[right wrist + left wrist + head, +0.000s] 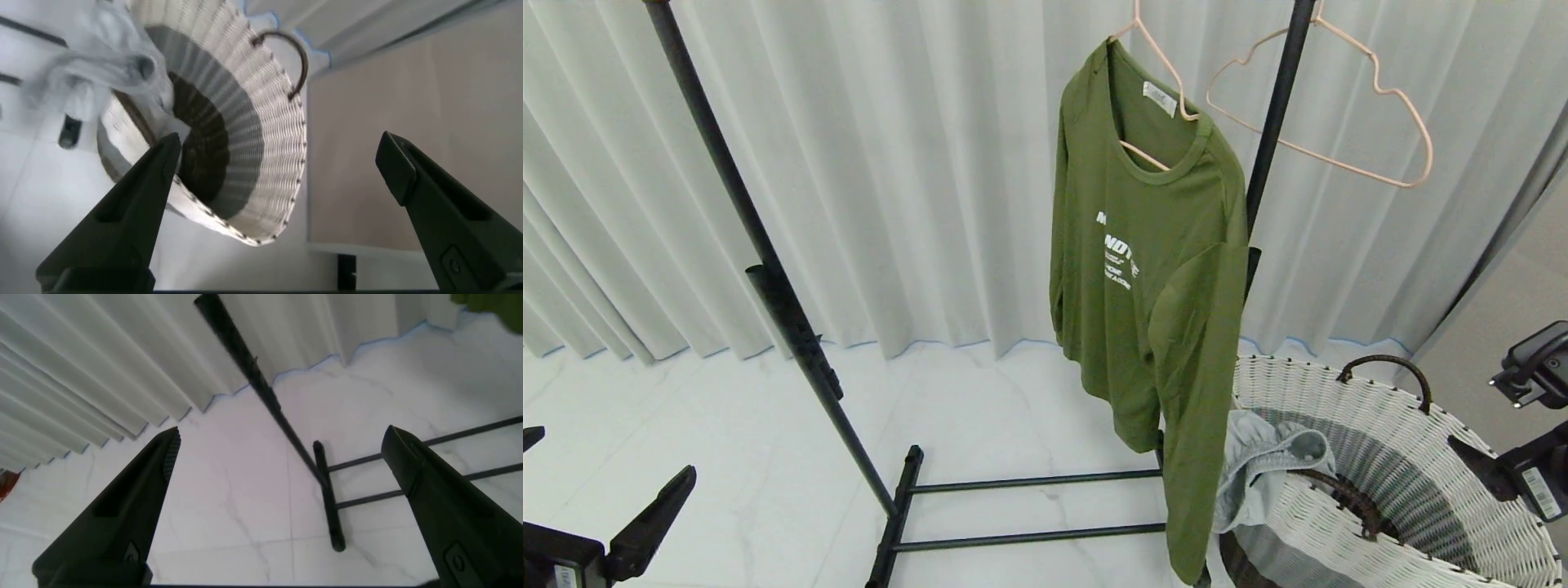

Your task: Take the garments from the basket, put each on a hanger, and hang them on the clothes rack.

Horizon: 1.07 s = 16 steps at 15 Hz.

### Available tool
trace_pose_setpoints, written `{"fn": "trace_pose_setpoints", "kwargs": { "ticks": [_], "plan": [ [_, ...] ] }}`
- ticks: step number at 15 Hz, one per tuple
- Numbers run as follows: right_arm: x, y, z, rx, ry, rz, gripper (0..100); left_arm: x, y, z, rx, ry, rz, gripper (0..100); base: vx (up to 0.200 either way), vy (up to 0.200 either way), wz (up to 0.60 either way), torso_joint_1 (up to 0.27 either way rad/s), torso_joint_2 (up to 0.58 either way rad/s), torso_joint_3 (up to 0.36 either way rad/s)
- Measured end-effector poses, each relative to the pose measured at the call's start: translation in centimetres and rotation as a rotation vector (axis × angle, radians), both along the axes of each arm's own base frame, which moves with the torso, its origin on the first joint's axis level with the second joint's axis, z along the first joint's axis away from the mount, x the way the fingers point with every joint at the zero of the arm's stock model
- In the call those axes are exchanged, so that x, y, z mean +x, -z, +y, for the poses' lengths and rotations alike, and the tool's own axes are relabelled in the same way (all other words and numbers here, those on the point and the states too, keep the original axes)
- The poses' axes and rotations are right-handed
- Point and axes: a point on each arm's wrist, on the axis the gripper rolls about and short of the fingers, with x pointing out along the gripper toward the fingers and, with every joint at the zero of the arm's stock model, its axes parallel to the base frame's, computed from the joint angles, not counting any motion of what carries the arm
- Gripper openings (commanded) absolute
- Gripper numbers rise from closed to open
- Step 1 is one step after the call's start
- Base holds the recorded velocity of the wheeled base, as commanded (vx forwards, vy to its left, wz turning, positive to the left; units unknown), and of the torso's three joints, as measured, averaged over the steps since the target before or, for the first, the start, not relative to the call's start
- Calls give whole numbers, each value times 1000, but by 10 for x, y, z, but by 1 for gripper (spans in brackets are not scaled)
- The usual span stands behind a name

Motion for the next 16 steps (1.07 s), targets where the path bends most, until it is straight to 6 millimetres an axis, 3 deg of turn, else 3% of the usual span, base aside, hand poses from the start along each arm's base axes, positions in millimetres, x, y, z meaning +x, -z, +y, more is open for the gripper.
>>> {"fn": "trace_pose_setpoints", "kwargs": {
  "ticks": [9,16],
  "plan": [
    [8,17,-4,-17,40,79,100,3,-1,-1,-8,46,8,100,200,0,0,3,1,3],
    [40,47,-10,37,51,243,100,12,2,-3,7,128,60,100,0,0,0,0,0,0]
  ]
}}
